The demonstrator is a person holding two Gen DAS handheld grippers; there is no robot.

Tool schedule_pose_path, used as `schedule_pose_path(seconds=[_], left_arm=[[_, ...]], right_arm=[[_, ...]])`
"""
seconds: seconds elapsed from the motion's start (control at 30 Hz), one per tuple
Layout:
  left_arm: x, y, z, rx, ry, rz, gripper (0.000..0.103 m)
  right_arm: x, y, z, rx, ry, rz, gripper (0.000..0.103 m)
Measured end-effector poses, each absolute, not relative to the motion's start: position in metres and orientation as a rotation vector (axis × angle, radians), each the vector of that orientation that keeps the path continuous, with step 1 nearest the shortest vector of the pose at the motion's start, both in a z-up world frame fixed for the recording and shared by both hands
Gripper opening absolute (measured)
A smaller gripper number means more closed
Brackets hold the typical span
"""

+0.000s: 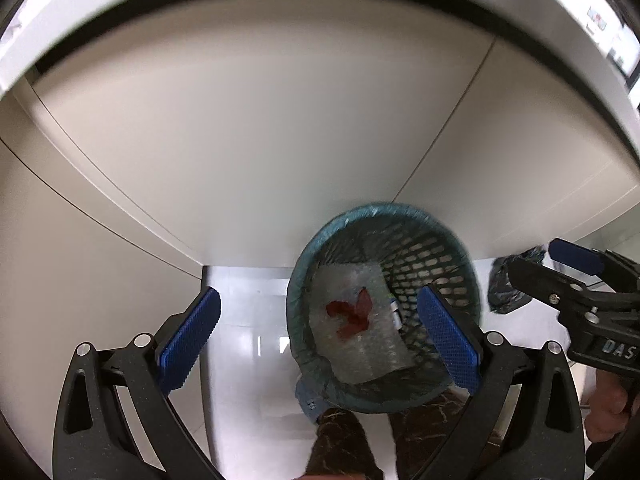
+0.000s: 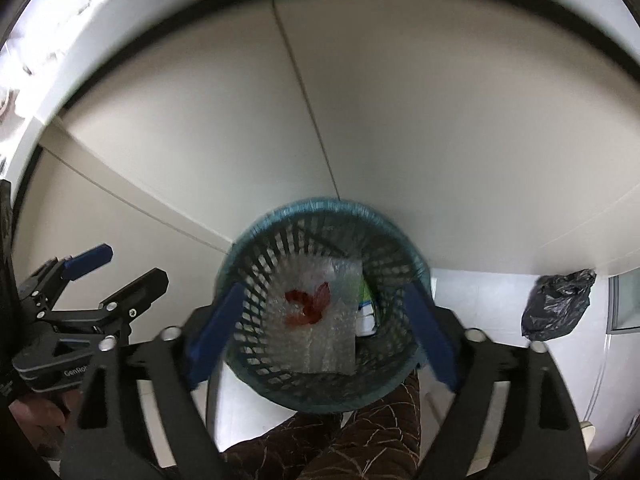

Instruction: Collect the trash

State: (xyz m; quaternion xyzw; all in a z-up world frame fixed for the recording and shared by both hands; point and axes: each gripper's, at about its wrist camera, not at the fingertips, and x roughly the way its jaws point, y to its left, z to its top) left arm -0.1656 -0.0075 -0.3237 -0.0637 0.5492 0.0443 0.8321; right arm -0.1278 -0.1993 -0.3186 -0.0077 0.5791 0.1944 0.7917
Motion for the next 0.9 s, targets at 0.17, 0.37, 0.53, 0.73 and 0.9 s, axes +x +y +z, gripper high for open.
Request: schedule_pose_path(seconds=[0.17,0.37,0.53,0.73,0.9], left_arm=[[-0.164,-0.007,-0.266,-0.173,1.141,0.071,0.097],[-0.158,-0.006,-0.184,-0.163,1.113,0.078,0.097],[-0.157,-0.008,-0.115,-0.106,1.091,0.104,0.097],[-0.165,-0.007,-0.052,-0.105,1.057,0.089,0.097],[-0.175,-0.009,-0.020,-0.113,1.041,0.070,0.097]], right_arm=[[-0.122,-0.211,-0.257,0.016,1.205,0.361,0.094],[-0.119,-0.222,-0.177,0.056,1.179,0.305,0.095],[-0.127,-0.220,-0.115,-0.023,1.124,0.280,0.095],[-0.138,-0.223,-0.050,-0.034,1.076,0.260,0.095],[-0.147,-0.222,-0.012,-0.043,1.031,0.211,0.095]])
